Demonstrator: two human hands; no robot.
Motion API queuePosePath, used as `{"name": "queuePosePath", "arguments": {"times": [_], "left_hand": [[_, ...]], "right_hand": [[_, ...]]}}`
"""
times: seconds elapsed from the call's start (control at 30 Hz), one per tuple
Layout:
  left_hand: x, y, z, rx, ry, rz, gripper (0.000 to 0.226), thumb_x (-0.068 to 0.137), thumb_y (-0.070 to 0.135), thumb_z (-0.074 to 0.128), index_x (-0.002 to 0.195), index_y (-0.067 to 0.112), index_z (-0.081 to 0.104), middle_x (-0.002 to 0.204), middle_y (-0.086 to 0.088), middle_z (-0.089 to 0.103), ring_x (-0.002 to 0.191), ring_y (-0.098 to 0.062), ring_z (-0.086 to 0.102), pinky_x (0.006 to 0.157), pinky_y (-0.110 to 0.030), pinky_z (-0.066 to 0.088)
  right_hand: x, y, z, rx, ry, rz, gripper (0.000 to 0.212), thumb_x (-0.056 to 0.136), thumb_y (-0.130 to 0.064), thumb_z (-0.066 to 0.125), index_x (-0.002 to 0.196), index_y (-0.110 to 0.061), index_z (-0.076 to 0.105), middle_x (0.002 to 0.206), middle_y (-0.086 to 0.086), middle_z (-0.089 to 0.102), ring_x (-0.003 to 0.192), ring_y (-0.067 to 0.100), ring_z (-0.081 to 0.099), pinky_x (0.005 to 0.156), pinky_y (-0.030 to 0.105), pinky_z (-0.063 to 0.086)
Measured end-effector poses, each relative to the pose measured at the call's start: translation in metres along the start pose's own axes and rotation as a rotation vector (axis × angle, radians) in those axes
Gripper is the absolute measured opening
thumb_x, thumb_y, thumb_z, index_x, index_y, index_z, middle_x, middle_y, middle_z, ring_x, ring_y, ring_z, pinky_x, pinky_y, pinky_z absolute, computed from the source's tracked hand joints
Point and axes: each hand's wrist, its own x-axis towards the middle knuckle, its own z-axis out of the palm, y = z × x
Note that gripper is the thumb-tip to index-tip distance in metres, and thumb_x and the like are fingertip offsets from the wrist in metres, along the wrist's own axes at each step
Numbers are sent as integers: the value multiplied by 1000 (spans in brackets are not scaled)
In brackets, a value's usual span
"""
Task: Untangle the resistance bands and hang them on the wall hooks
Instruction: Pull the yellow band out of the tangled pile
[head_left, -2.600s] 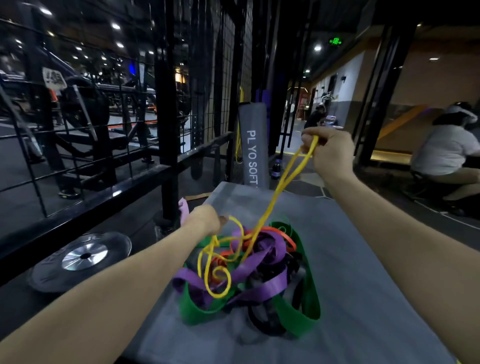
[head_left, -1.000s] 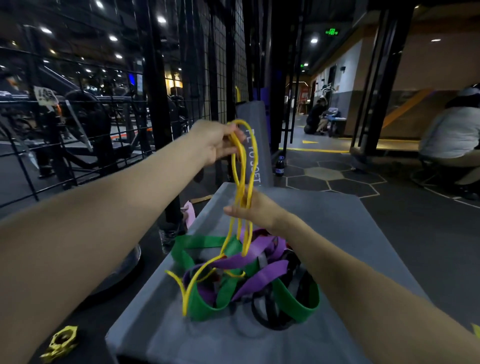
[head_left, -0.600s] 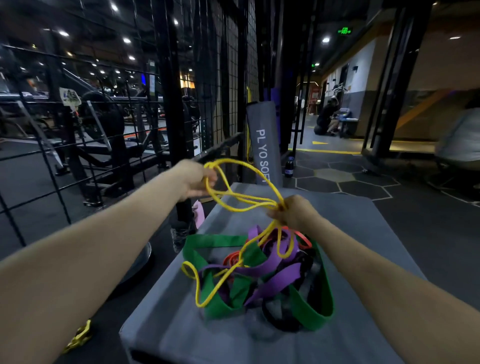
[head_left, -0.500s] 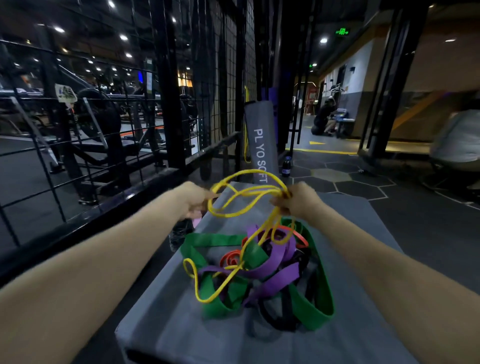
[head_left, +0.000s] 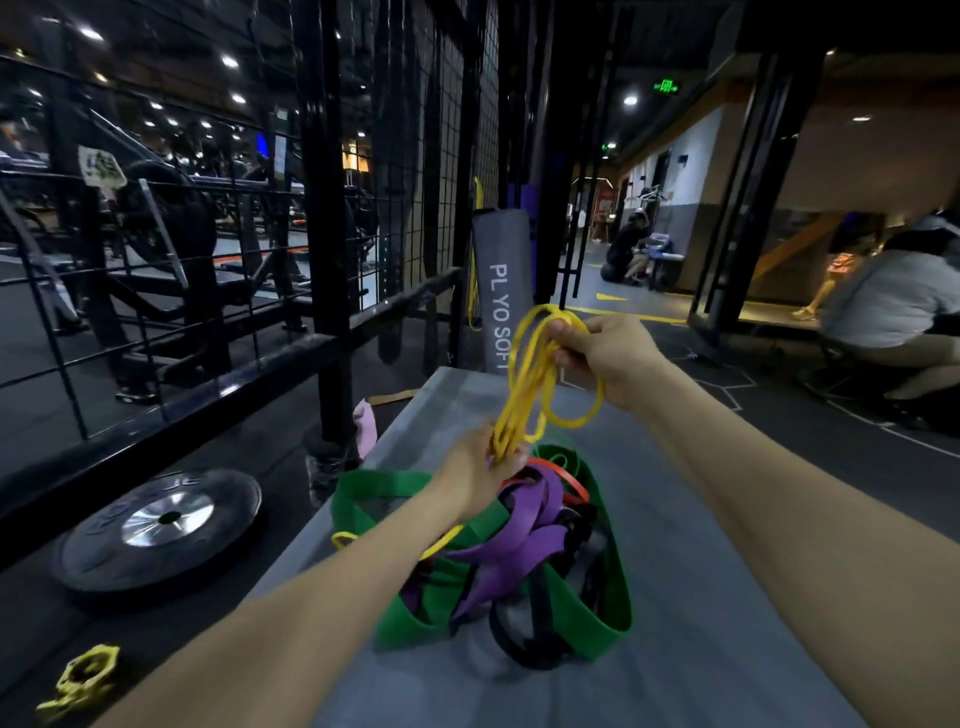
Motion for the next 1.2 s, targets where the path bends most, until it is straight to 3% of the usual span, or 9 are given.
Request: {"name": "queuePosePath", "arguments": {"times": [0.1, 0.2, 0.37, 0.47, 0.57, 0.73, 0.9, 1.07, 1.2], "left_hand": [[-13, -7, 1, -137, 33, -48, 12, 95, 17, 52, 85, 17, 59, 79, 4, 62, 70, -9, 55, 63, -9, 40], [-20, -18, -9, -304, 125, -175, 20, 96, 15, 50, 79, 18, 61, 74, 2, 64, 72, -16, 59, 72, -27, 51], [-17, -26, -59, -631, 276, -423, 22, 98, 4, 42, 80, 6, 55, 66, -6, 57, 43, -2, 60, 46, -16, 53], [-7, -29, -87, -643, 335, -568, 21, 98, 5, 40, 85, 4, 57, 48, 1, 59, 41, -8, 59, 48, -22, 53], [-1, -26, -104, -708, 420, -648, 34, 99, 2, 34, 70, 5, 51, 65, -7, 55, 59, -17, 55, 47, -24, 52], [12, -11, -114, -907, 408, -742, 21, 99, 6, 37, 93, -2, 56, 90, -10, 58, 67, -17, 54, 84, -34, 50], [21, 18, -120, -1052, 343, -744, 16, 99, 9, 40, 106, 1, 53, 99, -10, 58, 72, -17, 56, 74, -26, 49], [24, 13, -131, -993, 331, -706, 17, 99, 15, 41, 95, 3, 52, 78, -9, 53, 68, -17, 54, 77, -29, 50], [19, 1, -124, -832, 240, -759, 38, 98, 34, 42, 77, 3, 51, 75, -9, 54, 68, -19, 54, 79, -32, 48]], "right_hand": [[-1, 11, -3, 79, 53, 29, 23, 84, -13, 66, 64, -3, 61, 45, 2, 58, 35, 5, 53, 45, 13, 51], [1, 33, 5, 69, 77, 78, 23, 84, -15, 66, 66, -2, 61, 60, 10, 57, 48, 14, 54, 48, 15, 52], [5, 67, 37, 66, -31, 193, 30, 87, -27, 64, 65, -10, 53, 61, 8, 48, 47, 13, 47, 49, 24, 44], [12, 80, 51, -287, -49, 134, 33, 89, -34, 58, 63, -16, 49, 67, 10, 50, 61, 21, 48, 61, 34, 45], [0, 91, 66, -631, -208, 59, 18, 87, -13, 57, 73, -5, 64, 81, 17, 63, 74, 27, 60, 72, 34, 51], [-41, 110, 110, -738, -616, -66, 35, 76, -19, 76, 107, -5, 67, 81, 3, 64, 76, 14, 57, 71, 25, 46], [-41, 118, 140, -483, -313, -99, 21, 80, -27, 73, 68, -18, 57, 70, 5, 63, 77, 20, 57, 72, 36, 47], [-25, 98, 117, -631, -193, -151, 29, 89, -25, 61, 87, 3, 68, 75, 17, 66, 78, 28, 62, 71, 30, 44], [-6, 70, 92, -500, -136, -168, 25, 85, -23, 67, 66, -7, 67, 54, 3, 58, 55, 13, 56, 70, 30, 51]]}}
